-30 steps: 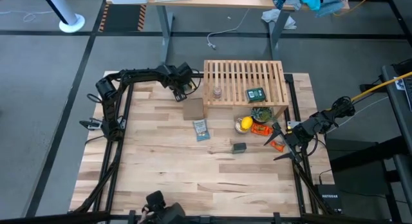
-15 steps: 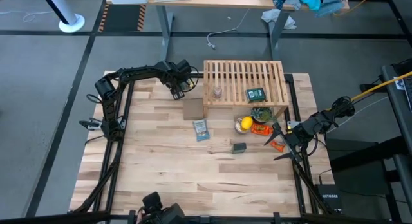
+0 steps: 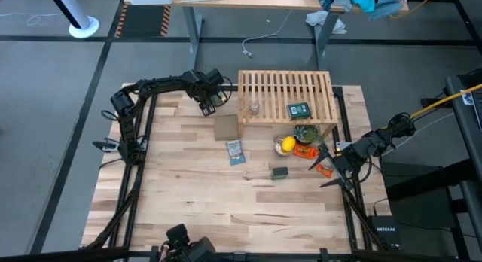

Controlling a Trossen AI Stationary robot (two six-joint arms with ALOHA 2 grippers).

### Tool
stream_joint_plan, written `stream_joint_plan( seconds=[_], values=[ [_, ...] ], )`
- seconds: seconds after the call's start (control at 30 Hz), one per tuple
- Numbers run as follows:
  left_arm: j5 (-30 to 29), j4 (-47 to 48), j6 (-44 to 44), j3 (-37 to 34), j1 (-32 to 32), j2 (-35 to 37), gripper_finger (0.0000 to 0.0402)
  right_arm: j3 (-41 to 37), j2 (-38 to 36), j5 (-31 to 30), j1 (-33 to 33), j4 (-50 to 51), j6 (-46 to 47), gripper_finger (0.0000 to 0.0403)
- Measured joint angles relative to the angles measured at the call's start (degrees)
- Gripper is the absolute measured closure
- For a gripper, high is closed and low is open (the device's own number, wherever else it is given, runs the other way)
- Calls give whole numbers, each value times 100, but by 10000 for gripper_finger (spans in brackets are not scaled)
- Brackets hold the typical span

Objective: Shelf spices
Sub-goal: Put the green seasoning bottle on the shelf

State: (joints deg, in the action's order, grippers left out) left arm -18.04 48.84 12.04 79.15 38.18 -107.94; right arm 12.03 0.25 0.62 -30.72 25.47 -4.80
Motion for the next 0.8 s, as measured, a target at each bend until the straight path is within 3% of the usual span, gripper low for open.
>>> stream_joint_plan(
  seconds=[0.27,0.8],
  values=[
    [2,-476,280,2,-69,235,238,0,0,0,-2,2,0,59],
    [153,-824,246,4,-82,1704,238,0,0,-2,-1,1,2,59]
  ],
)
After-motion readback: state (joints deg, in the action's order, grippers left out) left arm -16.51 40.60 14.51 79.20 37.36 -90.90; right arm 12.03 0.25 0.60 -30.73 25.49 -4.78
